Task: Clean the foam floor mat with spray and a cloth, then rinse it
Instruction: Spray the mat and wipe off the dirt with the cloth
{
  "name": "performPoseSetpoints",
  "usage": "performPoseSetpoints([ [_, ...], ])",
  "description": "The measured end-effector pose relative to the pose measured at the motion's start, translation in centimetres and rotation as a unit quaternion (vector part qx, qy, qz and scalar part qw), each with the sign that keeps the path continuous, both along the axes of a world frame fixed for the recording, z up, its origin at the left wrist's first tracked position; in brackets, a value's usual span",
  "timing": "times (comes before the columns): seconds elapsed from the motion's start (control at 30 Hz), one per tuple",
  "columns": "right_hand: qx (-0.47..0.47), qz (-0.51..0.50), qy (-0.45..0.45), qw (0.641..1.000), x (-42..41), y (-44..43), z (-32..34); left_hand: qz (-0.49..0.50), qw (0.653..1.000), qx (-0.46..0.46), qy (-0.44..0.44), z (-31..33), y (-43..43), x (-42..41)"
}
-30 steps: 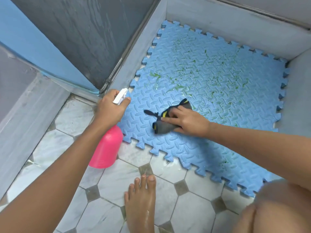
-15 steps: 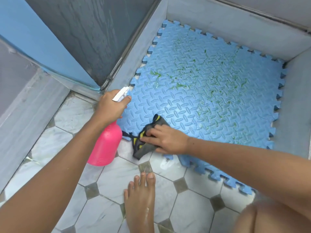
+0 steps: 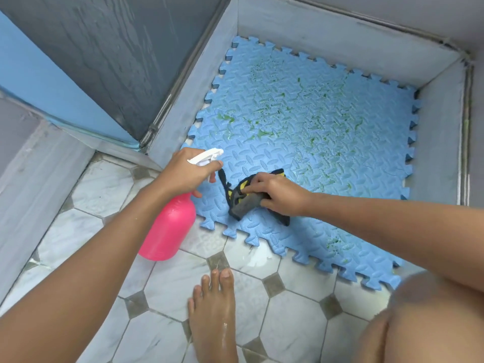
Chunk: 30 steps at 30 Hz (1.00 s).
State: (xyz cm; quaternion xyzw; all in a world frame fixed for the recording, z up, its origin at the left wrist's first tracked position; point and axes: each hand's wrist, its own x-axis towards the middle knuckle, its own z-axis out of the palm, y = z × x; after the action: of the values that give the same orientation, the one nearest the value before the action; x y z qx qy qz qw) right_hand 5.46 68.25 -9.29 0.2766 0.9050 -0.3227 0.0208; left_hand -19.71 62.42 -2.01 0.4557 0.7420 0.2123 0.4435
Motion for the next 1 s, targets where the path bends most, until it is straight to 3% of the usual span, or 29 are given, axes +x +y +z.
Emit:
performPoseSetpoints([
  [0.07, -0.092, -0.112, 0.009, 0.989, 1.4, 2.8, 2.0, -0.036, 0.999, -0.004, -0.003, 0.3, 0.8, 1.4],
  [0.13, -0.097, -0.268, 0.054, 0.957, 4.4, 5.9, 4.3, -0.082, 0.997, -0.005, -0.015, 0.3, 1.6, 3.2],
  [0.27, -0.036, -0.561, 0.113, 0.819, 15.4, 9.5, 5.4, -0.184, 0.982, -0.023, -0.038, -0.4, 2.1, 7.1],
  [0.33, -0.001, -0.647, 0.107, 0.755, 20.7, 8.8, 4.7, -0.234, 0.971, -0.024, -0.040, -1.0, 2.0, 8.9],
  [0.37, 0.024, -0.665, 0.086, 0.741, 22.4, 7.9, 4.5, -0.260, 0.965, -0.020, -0.033, -1.3, 2.1, 9.7],
  [0.43, 0.061, -0.638, 0.039, 0.767, 23.6, 6.3, 4.1, -0.302, 0.953, -0.015, -0.009, -1.9, 2.3, 11.3],
  [0.53, 0.072, -0.508, -0.035, 0.858, 21.7, 5.8, 2.9, -0.307, 0.951, -0.007, 0.035, -2.0, 2.8, 13.3],
  [0.6, 0.053, -0.467, -0.067, 0.880, 20.7, 6.2, 2.3, -0.283, 0.956, 0.024, 0.077, -2.0, 3.4, 14.0],
  [0.7, 0.047, -0.496, -0.057, 0.865, 20.3, 6.6, 1.6, -0.269, 0.959, 0.052, 0.077, -2.0, 4.1, 13.7],
  [0.87, 0.037, -0.603, -0.037, 0.796, 20.8, 7.5, 0.3, -0.257, 0.962, 0.080, 0.035, -1.8, 3.7, 13.0],
  [1.0, 0.038, -0.619, -0.031, 0.784, 21.1, 7.9, -0.2, -0.201, 0.976, 0.082, 0.010, -2.0, 3.4, 13.0],
])
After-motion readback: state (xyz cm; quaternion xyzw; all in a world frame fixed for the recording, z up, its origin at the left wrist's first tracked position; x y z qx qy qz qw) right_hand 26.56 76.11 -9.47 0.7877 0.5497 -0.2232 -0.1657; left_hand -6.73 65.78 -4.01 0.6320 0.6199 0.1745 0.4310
